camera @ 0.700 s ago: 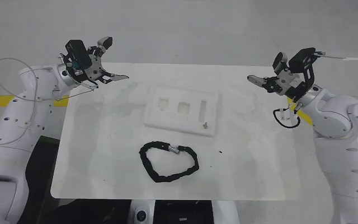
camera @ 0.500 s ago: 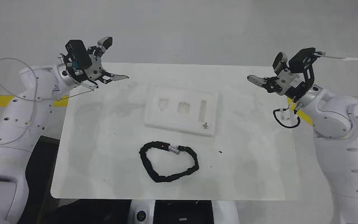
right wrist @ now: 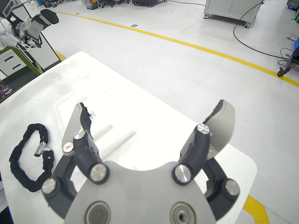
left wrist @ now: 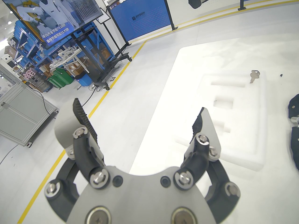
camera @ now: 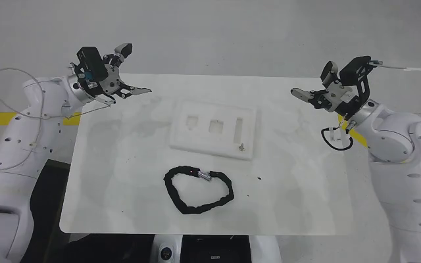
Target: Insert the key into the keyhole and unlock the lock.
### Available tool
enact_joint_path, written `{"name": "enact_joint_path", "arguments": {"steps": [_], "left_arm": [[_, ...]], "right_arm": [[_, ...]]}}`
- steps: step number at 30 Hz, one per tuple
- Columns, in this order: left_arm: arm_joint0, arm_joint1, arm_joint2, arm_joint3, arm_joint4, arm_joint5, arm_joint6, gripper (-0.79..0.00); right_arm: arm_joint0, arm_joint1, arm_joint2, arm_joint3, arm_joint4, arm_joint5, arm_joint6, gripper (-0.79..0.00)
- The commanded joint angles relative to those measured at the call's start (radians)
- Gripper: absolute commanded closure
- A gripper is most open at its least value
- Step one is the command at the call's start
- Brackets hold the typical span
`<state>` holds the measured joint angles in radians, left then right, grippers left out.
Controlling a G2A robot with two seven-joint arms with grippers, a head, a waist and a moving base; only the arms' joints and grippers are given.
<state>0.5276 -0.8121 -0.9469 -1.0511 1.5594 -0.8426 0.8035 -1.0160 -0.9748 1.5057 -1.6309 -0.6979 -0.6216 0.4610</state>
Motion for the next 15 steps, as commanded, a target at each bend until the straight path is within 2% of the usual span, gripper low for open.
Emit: {"name": "enact_joint_path", "arguments": {"steps": [1, 15], "left_arm": [[0.0, 0.0, 0.0, 0.0, 0.0, 0.0, 0.0, -0.785], [0.0, 0.0, 0.0, 0.0, 0.0, 0.0, 0.0, -0.785]], "right_arm": [[-0.004, -0.001, -0.002, 0.0, 0.005, 0.003, -0.002, -0.785], [-0.059, -0.007, -0.107, -0.089, 0.106, 0.178, 0.187, -0.785]]}}
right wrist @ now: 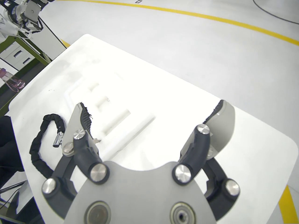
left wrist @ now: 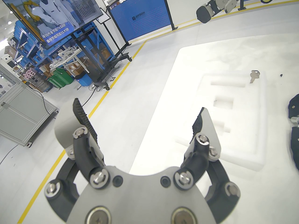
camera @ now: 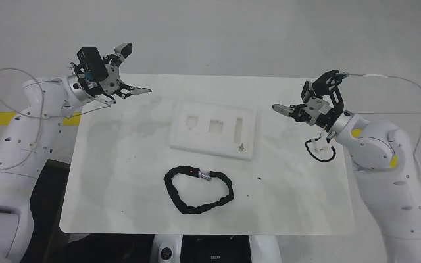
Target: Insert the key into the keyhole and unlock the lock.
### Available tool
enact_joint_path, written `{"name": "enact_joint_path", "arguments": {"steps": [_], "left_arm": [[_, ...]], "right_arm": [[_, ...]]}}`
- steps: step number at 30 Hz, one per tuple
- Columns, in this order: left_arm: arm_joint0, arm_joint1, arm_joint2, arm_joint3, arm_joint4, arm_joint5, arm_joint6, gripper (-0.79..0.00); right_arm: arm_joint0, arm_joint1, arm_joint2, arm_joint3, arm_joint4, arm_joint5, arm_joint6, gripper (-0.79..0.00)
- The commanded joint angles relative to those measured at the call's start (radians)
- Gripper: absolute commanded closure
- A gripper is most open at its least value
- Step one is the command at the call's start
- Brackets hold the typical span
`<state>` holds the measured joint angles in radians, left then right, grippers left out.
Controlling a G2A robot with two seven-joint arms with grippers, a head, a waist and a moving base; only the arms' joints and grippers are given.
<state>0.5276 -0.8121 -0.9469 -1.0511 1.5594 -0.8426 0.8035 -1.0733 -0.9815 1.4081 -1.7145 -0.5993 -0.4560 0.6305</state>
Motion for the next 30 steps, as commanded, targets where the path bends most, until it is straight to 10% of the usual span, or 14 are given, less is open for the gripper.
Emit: {"name": "enact_joint_path", "arguments": {"steps": [1, 30], "left_arm": [[0.0, 0.0, 0.0, 0.0, 0.0, 0.0, 0.0, -0.785], [0.0, 0.0, 0.0, 0.0, 0.0, 0.0, 0.0, -0.785]], "right_arm": [[-0.003, -0.002, -0.018, -0.01, 0.017, 0.026, 0.029, -0.785], [0.057, -0.041, -0.313, -0.076, 0.116, 0.396, 0.406, -0.785]]}}
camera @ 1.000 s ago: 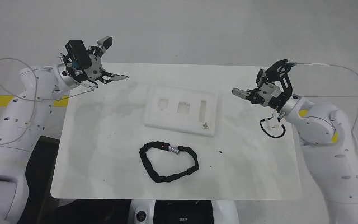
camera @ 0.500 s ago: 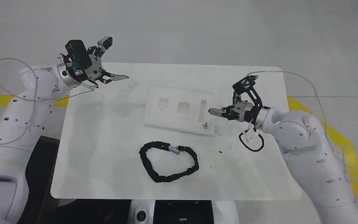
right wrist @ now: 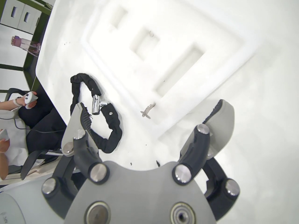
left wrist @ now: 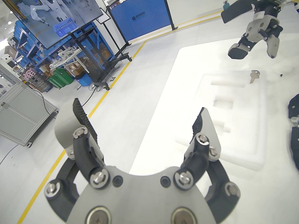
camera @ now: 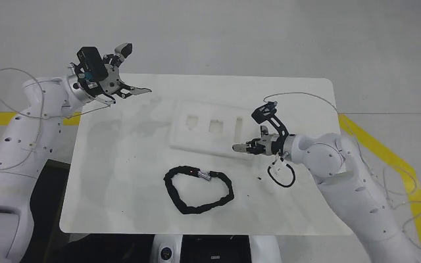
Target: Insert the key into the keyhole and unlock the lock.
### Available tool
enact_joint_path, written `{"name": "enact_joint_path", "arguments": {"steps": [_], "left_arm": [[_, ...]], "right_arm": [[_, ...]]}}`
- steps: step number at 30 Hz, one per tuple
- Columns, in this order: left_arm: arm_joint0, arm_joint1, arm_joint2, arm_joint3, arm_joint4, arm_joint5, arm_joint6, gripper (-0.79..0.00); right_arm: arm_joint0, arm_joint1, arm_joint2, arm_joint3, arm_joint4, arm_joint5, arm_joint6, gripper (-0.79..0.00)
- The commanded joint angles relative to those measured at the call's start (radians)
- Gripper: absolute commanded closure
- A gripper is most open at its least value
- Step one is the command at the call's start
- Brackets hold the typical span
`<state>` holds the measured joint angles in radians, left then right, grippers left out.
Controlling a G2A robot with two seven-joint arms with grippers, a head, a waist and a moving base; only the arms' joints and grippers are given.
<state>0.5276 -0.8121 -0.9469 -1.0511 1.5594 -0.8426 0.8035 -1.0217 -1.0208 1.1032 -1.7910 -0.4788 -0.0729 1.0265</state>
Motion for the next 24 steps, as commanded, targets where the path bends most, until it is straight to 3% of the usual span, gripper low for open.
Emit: {"name": "enact_joint_path", "arguments": {"steps": [1, 12, 24], "left_arm": [[0.0, 0.0, 0.0, 0.0, 0.0, 0.0, 0.0, -0.785], [0.0, 0.0, 0.0, 0.0, 0.0, 0.0, 0.0, -0.785], [0.0, 0.0, 0.0, 0.0, 0.0, 0.0, 0.0, -0.785]], "right_arm": [[0.008, -0.003, -0.018, 0.0, -0.001, 0.023, 0.013, -0.785], [0.023, -0.023, -0.094, 0.003, 0.011, 0.083, -0.02, -0.785], [0.024, -0.026, -0.099, 0.005, 0.014, 0.088, -0.032, -0.785]]}}
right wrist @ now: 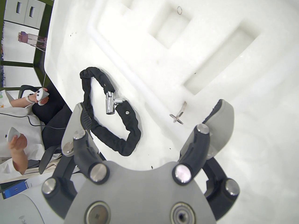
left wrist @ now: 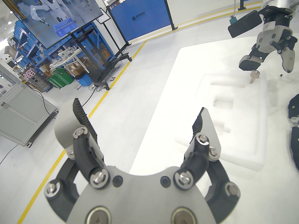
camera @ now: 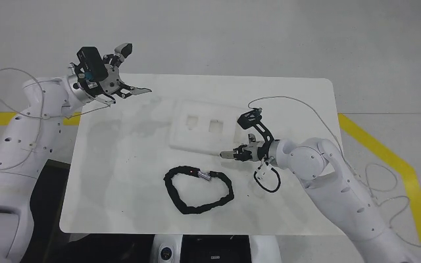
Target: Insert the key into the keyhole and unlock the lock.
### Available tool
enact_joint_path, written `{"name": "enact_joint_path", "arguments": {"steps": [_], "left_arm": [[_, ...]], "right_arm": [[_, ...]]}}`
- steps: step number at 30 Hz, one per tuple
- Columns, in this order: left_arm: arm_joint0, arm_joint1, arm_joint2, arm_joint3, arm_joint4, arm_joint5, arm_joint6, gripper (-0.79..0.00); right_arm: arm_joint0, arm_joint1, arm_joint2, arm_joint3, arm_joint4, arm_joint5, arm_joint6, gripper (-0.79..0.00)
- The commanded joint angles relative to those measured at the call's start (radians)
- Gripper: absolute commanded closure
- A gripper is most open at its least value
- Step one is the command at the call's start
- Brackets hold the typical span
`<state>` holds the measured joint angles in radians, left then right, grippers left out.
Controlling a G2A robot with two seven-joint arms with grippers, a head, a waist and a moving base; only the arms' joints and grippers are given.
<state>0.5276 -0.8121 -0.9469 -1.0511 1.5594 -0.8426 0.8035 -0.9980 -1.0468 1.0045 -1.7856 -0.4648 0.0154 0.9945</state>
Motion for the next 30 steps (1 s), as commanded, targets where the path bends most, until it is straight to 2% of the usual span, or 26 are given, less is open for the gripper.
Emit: {"name": "enact_joint_path", "arguments": {"steps": [1, 7, 13, 18, 20, 22, 25, 26, 27, 30], "left_arm": [[0.0, 0.0, 0.0, 0.0, 0.0, 0.0, 0.0, -0.785], [0.0, 0.0, 0.0, 0.0, 0.0, 0.0, 0.0, -0.785], [0.0, 0.0, 0.0, 0.0, 0.0, 0.0, 0.0, -0.785], [0.0, 0.0, 0.0, 0.0, 0.0, 0.0, 0.0, -0.785], [0.0, 0.0, 0.0, 0.0, 0.0, 0.0, 0.0, -0.785], [0.0, 0.0, 0.0, 0.0, 0.0, 0.0, 0.0, -0.785], [0.0, 0.0, 0.0, 0.0, 0.0, 0.0, 0.0, -0.785], [0.0, 0.0, 0.0, 0.0, 0.0, 0.0, 0.0, -0.785], [0.0, 0.0, 0.0, 0.0, 0.0, 0.0, 0.0, -0.785], [0.0, 0.0, 0.0, 0.0, 0.0, 0.0, 0.0, -0.785]], "right_arm": [[0.0, 0.0, 0.0, 0.0, 0.0, 0.0, 0.0, -0.785], [-0.012, 0.0, 0.014, -0.006, 0.01, 0.014, -0.028, -0.785], [-0.018, 0.002, 0.042, -0.087, 0.003, 0.172, 0.021, -0.785], [-0.009, -0.002, 0.015, -0.106, -0.027, 0.222, 0.053, -0.785], [-0.002, -0.005, 0.0, -0.093, -0.036, 0.223, 0.053, -0.69], [0.005, -0.008, -0.014, -0.08, -0.04, 0.223, 0.051, -0.653], [0.013, -0.011, -0.023, -0.059, -0.061, 0.243, 0.057, -0.505], [0.015, -0.011, -0.025, -0.056, -0.067, 0.253, 0.063, -0.422], [0.017, -0.012, -0.025, -0.058, -0.069, 0.258, 0.067, -0.391], [0.02, -0.012, -0.028, -0.058, -0.078, 0.27, 0.082, -0.382]]}}
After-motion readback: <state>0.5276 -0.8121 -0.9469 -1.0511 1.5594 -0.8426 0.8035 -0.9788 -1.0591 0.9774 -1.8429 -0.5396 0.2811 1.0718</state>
